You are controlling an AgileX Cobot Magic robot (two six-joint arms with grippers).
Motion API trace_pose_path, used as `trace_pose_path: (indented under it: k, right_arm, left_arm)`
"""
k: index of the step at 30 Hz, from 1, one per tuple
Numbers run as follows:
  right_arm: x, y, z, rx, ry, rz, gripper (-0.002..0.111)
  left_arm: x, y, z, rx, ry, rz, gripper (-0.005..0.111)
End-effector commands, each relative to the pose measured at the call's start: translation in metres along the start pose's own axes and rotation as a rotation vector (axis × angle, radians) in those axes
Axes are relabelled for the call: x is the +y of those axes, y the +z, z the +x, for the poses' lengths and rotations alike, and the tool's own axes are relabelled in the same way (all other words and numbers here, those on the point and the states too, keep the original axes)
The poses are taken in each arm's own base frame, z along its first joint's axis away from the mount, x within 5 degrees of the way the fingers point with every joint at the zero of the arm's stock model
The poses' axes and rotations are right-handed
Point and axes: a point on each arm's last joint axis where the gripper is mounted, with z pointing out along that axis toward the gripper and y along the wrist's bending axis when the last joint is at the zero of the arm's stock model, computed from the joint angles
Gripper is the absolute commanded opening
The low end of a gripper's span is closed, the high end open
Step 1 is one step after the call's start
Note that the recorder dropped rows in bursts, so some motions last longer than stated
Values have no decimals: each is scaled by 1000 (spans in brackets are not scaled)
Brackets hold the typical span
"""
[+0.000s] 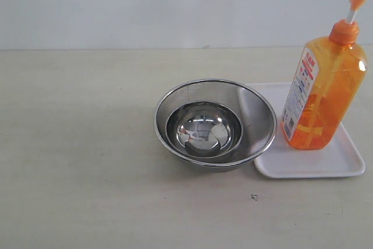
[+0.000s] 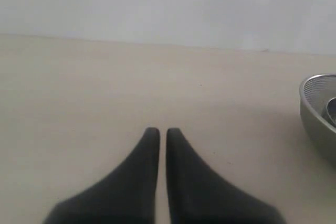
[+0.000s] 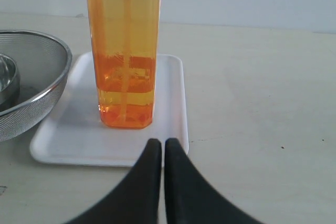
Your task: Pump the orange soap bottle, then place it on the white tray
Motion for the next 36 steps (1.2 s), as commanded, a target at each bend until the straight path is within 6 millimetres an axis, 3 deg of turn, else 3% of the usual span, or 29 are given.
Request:
trace_pose_path:
  k: [1, 7, 36]
  right_arm:
    - [0, 0, 0, -11, 1, 2, 0]
    - [0, 0, 0, -11, 1, 2, 0]
    - [0, 0, 1, -5, 1, 2, 0]
  left_arm:
    - [0, -2, 5, 32, -35, -5, 5]
    - [3, -14, 7, -19, -11, -52, 5]
    - [1, -14, 7, -14, -5, -24, 5]
